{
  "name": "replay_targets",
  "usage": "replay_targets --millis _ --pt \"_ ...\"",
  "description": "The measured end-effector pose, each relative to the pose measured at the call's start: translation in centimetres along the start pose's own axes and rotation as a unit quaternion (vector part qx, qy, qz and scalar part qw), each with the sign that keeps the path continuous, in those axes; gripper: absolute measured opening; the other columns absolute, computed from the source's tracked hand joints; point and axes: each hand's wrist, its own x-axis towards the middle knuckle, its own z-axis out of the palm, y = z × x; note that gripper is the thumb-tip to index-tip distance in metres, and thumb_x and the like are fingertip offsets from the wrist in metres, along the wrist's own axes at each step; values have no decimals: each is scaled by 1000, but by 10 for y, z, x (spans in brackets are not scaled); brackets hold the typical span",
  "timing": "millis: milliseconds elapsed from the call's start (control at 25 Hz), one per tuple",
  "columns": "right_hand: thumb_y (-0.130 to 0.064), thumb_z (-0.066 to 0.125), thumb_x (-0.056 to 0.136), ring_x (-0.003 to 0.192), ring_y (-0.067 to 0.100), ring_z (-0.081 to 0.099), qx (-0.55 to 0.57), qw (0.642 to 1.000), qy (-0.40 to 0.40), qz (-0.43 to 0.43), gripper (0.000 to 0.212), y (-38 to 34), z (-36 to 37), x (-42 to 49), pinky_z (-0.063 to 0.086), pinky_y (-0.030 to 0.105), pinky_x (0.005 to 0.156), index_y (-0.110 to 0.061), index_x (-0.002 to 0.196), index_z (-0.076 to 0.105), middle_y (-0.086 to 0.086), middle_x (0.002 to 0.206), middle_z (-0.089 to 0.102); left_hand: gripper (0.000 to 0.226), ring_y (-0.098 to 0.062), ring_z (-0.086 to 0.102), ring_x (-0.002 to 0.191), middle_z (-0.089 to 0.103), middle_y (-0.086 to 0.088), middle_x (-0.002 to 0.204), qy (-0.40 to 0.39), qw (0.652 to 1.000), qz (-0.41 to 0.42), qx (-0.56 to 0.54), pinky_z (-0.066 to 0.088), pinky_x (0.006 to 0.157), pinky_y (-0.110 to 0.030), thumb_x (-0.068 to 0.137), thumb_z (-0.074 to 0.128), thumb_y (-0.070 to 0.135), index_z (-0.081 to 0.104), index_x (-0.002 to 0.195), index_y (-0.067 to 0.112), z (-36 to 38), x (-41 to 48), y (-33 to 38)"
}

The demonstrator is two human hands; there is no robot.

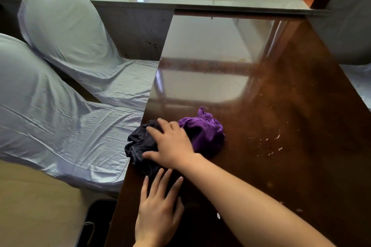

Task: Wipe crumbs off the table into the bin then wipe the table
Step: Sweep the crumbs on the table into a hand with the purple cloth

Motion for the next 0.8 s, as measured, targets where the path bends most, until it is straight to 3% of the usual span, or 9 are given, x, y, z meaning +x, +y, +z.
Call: replay_targets --millis 80,200,360,520,600,680,800 --pt "-79 55 70 137 41 21 -4 997 -79 19 92 -11 17 8 25 53 110 -42 148 25 9 163 13 44 -29 47 130 66 -15 128 31 999 1 -10 31 105 -55 77 55 32 70 116 19 4 -1 -3" --pt "-69 59 76 136 41 22 -87 994 -56 19 87 -7 26 6 26 52 106 -37 149 25 13 163 11 42 -29 48 125 68 -18 120 44 999 4 -5 32 106 -55 76 56 31 72 111 14 9 0 -6" --pt "-65 58 80 137 39 24 -67 997 -29 -7 77 -3 20 3 24 52 107 -36 147 32 12 162 15 46 -33 56 126 66 -16 126 40 999 10 -5 34 105 -54 74 55 31 72 114 16 11 -1 -5" --pt "-70 49 82 144 39 16 -79 983 78 147 68 58 -9 -7 12 56 115 -41 142 36 6 162 19 44 -30 55 128 63 -12 134 42 999 6 -11 35 106 -56 75 55 30 72 114 20 12 -1 -6" --pt "-59 51 88 137 40 27 -98 975 46 191 61 85 -16 -23 26 52 110 -40 144 33 5 159 26 42 -27 55 129 63 -10 134 43 999 0 -11 36 106 -56 78 55 30 72 114 21 12 -1 -3" --pt "-42 56 89 118 35 43 -82 987 37 131 52 91 -17 -38 40 42 97 -37 139 42 2 145 45 41 -25 52 131 63 -10 134 43 999 -3 -19 36 107 -56 78 54 31 72 114 21 11 -1 -2" --pt "-26 63 83 103 27 54 61 992 55 97 42 93 -30 -67 45 34 91 -32 124 60 -4 125 62 41 -23 46 133 63 -10 134 38 999 -4 -24 35 108 -56 79 53 31 72 114 20 11 -1 -4"
